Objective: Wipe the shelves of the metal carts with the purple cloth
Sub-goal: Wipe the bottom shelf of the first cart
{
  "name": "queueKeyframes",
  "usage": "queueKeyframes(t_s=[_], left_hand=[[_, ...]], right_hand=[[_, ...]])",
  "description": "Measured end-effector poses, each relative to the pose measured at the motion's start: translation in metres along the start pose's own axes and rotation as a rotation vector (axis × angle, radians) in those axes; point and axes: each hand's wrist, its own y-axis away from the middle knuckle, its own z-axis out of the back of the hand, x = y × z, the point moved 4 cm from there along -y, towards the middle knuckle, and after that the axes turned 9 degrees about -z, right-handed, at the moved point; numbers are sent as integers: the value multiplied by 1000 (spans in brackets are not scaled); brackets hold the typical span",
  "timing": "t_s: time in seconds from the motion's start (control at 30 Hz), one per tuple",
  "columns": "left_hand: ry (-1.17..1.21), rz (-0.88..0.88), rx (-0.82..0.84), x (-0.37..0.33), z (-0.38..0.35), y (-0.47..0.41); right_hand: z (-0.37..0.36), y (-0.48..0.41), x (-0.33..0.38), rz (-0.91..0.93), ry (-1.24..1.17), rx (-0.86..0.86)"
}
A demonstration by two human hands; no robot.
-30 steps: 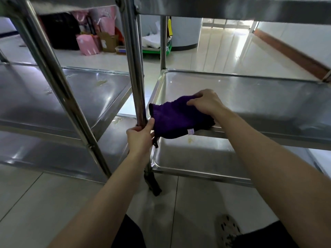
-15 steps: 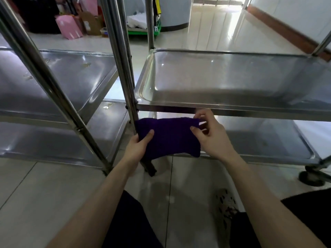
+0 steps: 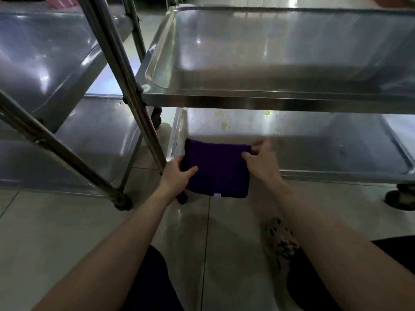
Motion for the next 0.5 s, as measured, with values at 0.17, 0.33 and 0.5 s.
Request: queueKeyframes(t_s=[0.17, 0.33, 0.5], left_hand=[[-73, -60, -19, -21, -1, -43], [-177, 117, -206, 34, 10, 0], [-161, 207, -584, 52, 53, 7]], right_hand=[[-6, -51, 25, 71, 255, -5], [-53, -41, -7, 134, 641, 115], [-106, -33, -3, 367, 807, 80]])
